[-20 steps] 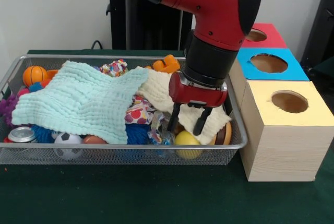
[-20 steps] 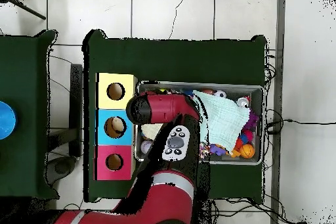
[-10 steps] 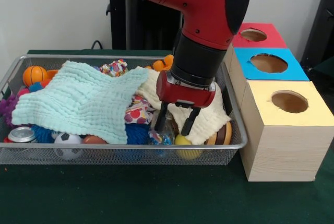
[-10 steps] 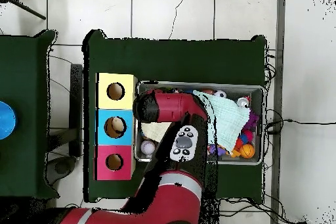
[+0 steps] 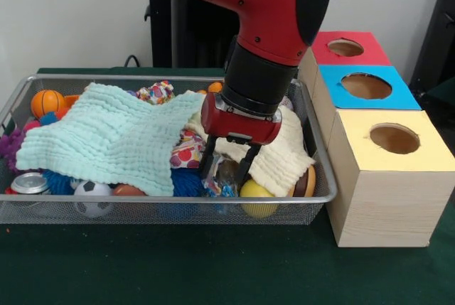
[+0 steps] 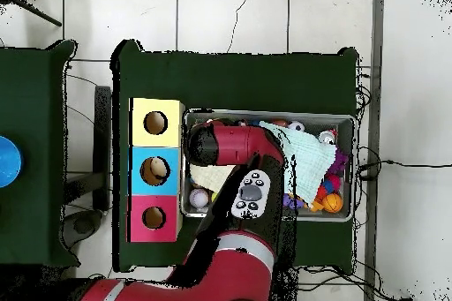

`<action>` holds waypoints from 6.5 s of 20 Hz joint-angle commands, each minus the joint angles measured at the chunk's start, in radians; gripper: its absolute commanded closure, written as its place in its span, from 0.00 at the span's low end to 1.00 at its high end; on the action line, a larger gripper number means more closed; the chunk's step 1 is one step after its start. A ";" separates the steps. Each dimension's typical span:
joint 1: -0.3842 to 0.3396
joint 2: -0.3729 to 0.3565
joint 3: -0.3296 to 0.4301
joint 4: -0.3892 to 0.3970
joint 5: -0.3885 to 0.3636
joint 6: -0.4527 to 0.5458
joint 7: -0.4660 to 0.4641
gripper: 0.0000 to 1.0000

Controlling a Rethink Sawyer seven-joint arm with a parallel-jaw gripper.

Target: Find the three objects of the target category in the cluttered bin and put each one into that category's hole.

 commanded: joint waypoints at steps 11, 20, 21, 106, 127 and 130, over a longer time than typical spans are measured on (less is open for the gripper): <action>0.092 0.192 -0.020 0.004 0.061 -0.076 0.290 0.00; 0.109 0.222 -0.024 -0.007 0.117 -0.081 0.272 0.00; 0.111 0.219 -0.025 -0.003 0.122 -0.077 0.271 0.00; 0.154 -0.109 0.018 0.330 0.185 -0.233 0.288 1.00; 0.050 -0.347 0.179 0.412 0.229 -0.022 0.159 1.00; -0.387 -0.231 0.783 0.657 0.339 -0.245 0.048 1.00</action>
